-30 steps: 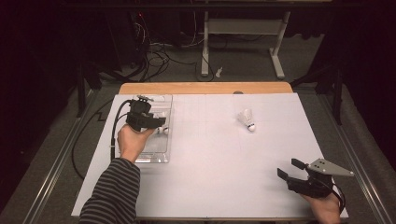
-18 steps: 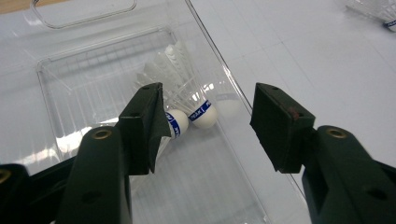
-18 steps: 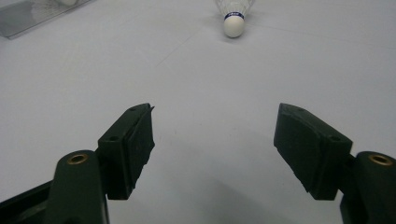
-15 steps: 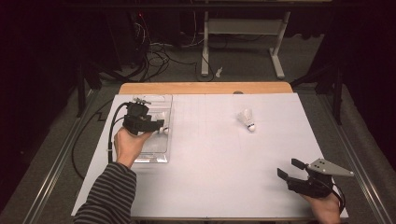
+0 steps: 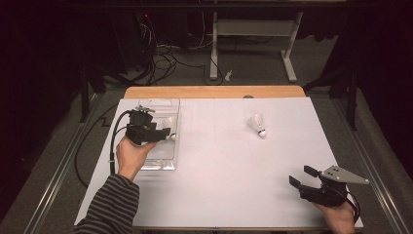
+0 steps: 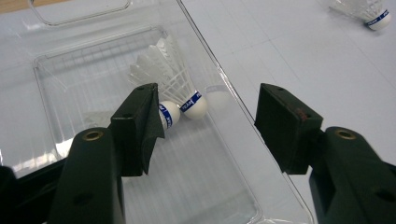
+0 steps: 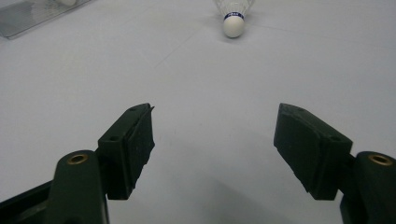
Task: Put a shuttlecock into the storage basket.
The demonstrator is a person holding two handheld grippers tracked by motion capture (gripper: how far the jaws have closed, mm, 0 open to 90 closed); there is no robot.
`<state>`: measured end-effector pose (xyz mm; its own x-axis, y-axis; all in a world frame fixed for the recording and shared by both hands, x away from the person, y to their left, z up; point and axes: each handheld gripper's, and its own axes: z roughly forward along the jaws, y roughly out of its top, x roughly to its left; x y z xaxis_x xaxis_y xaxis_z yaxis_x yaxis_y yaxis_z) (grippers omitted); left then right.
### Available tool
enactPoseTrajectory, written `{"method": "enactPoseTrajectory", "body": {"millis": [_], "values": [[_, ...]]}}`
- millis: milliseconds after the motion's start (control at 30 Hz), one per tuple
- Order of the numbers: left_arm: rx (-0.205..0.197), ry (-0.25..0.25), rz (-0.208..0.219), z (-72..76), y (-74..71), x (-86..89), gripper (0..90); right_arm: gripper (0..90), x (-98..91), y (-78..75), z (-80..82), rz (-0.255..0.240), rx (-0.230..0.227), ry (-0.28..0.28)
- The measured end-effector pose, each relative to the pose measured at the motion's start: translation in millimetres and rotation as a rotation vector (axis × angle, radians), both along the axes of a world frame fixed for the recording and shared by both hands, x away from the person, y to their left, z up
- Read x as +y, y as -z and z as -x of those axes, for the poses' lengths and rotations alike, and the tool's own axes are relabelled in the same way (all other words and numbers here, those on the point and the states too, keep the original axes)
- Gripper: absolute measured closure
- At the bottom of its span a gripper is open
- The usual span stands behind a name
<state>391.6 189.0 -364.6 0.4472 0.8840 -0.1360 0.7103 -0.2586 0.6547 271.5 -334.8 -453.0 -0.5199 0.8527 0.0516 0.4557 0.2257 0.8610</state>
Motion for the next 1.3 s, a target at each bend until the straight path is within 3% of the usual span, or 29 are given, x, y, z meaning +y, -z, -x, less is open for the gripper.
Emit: {"method": "enactPoseTrajectory", "body": {"millis": [767, 900, 1300], "values": [[-0.063, 0.050, 0.051, 22.5, -2.5, 2.3, 40.0, 29.0, -0.3, 0.0, 0.0, -0.001, 0.000, 0.001], [-0.081, 0.056, 0.040, 27.3, -1.9, 1.2, 39.6, 29.0, -0.4, 0.0, -0.1, -0.003, 0.000, 0.002], [-0.094, 0.061, 0.063, 36.4, -0.2, 3.8, 38.8, 29.0, -0.2, 0.2, -0.3, -0.002, 0.002, 0.002]]}}
